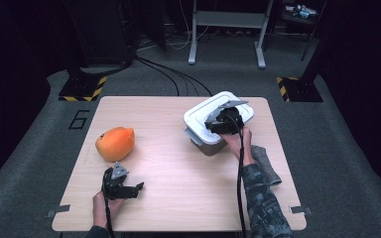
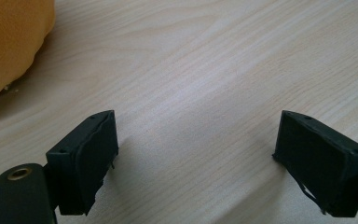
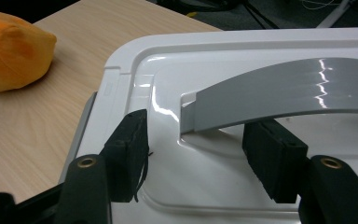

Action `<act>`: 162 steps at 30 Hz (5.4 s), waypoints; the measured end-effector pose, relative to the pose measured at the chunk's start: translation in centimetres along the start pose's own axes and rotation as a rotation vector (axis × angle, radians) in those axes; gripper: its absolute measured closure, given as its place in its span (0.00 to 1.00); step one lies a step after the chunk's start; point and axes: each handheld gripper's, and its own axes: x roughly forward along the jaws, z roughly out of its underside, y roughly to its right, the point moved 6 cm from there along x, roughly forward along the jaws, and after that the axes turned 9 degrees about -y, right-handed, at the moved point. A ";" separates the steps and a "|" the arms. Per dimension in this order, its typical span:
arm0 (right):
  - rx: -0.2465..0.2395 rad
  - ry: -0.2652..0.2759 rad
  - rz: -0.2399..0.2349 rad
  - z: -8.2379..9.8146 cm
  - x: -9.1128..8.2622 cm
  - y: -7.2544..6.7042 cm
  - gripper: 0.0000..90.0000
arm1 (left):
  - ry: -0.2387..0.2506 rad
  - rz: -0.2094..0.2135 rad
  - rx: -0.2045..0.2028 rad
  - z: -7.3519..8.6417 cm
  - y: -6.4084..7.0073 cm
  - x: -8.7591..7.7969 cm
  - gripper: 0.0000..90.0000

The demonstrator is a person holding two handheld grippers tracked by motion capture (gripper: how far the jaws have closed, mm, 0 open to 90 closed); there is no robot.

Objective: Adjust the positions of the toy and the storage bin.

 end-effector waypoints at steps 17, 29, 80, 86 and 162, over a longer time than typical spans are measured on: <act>-0.059 0.005 -0.023 0.1 0.3 -1.7 0.45 | 0.001 0.002 -0.003 0.0 0.0 0.0 0.14; -0.090 0.001 -0.060 0.1 0.5 -3.4 0.45 | 0.001 0.001 -0.002 0.0 0.0 0.0 0.14; -0.062 0.011 0.083 4.3 -6.7 -3.9 0.12 | 0.000 -0.001 -0.002 0.0 0.0 0.0 0.14; -0.013 -0.039 0.134 7.7 -7.3 -1.4 0.09 | 0.000 -0.001 -0.002 0.0 0.0 0.0 0.14; 0.241 -0.105 0.303 19.4 -8.6 6.4 0.12 | 0.002 -0.007 -0.016 -0.1 -0.1 0.1 0.14</act>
